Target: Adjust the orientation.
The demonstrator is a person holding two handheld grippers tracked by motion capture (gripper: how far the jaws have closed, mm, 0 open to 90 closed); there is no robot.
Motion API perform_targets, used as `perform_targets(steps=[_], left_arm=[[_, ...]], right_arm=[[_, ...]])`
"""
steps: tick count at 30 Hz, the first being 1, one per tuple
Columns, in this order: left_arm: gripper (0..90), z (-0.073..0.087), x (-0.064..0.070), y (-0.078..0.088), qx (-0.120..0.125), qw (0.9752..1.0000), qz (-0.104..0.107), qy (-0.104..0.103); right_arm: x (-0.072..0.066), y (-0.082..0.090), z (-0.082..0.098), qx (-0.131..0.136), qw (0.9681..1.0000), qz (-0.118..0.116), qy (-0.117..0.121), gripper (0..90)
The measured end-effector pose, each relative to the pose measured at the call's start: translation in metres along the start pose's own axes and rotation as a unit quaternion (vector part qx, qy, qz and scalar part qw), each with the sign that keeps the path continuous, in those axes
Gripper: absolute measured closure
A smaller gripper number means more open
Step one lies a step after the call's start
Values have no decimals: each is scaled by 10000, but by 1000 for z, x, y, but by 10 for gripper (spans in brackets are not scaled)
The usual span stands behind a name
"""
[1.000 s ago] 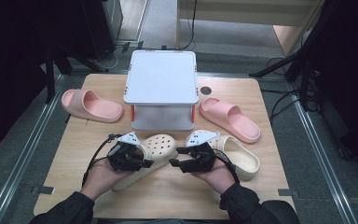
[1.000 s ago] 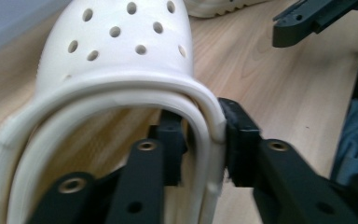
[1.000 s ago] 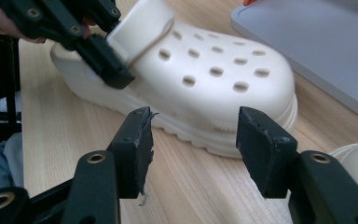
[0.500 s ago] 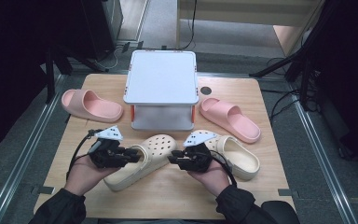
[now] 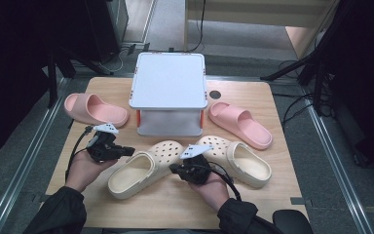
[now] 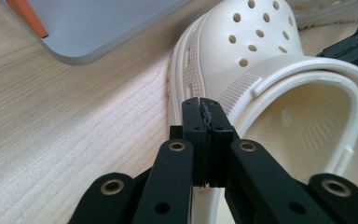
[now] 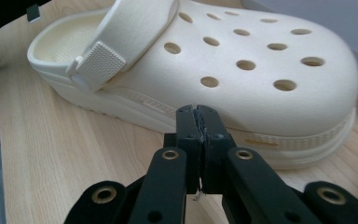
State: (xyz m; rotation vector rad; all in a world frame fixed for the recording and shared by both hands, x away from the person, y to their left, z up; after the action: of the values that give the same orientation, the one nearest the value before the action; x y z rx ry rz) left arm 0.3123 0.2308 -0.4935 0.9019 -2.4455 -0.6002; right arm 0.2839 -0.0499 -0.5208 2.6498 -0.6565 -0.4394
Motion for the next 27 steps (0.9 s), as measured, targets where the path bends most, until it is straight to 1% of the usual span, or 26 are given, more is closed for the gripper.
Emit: perform_targets(steps=[1, 2, 4, 5, 10, 11, 14, 15, 16, 17, 19, 21, 22, 23, 26, 27], left_arm=[[894, 0, 0, -1, 2, 10000, 17, -7], [894, 1, 0, -2, -7, 10000, -11, -6], [894, 3, -1, -5, -90, 10000, -21, -3], [895, 4, -2, -6, -62, 10000, 0, 51], [896, 5, -1, -6, -29, 9999, 3, 102], [896, 6, -1, -6, -46, 9999, 50, 144], [896, 8, 1, -6, -63, 9999, 75, 134], [896, 9, 4, -5, -71, 9999, 69, 123], [896, 9, 4, -5, -71, 9999, 69, 123], [896, 11, 8, -5, -91, 9998, 109, 125], [896, 14, 11, -5, -97, 9997, 117, 174], [896, 15, 13, -6, -105, 9998, 99, 171], [896, 16, 15, -6, -119, 9997, 104, 175], [896, 16, 16, -6, -137, 9997, 102, 175], [896, 19, 20, -6, -140, 9996, 102, 226], [896, 20, 21, -7, -125, 9995, 116, 265]], right_arm=[[0, -2, 1, -11, 10000, -4, -6, 892], [1, -4, 1, -38, 10000, 30, -10, 892], [2, -6, 2, -13, 10000, 8, -56, 900], [2, -5, 1, -36, 10000, 17, -75, 900], [2, -6, 1, -48, 10000, 40, -26, 900], [3, -6, 1, -45, 10000, 31, -9, 900], [4, -6, 1, -53, 10000, 37, -21, 900], [5, -5, 0, -83, 9999, 71, -74, 900], [5, -5, 0, -83, 9999, 71, -74, 900], [8, -5, -1, -80, 9998, 113, -118, 900], [11, -5, -2, -67, 9996, 174, -190, 900], [15, -5, -3, -66, 9992, 214, -332, 900], [15, -5, -3, -66, 9992, 214, -332, 900], [16, -5, -3, -59, 9989, 232, -402, 900], [19, -7, -5, -64, 9986, 258, -465, 900], [20, -8, -6, -76, 9985, 294, -450, 900]])
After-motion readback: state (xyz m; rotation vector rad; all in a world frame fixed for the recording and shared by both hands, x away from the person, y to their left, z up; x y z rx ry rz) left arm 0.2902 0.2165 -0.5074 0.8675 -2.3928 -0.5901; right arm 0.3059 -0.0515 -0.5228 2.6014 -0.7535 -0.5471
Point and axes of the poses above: each handheld gripper's, and its own axes: y roughly backward along the jaws, z roughly out of its underside, x roughly to its right, the point moved 2 cm from there along -y, roughly forward along the jaws, and after that the axes turned 15 degrees about x, right-handed, at the moved point
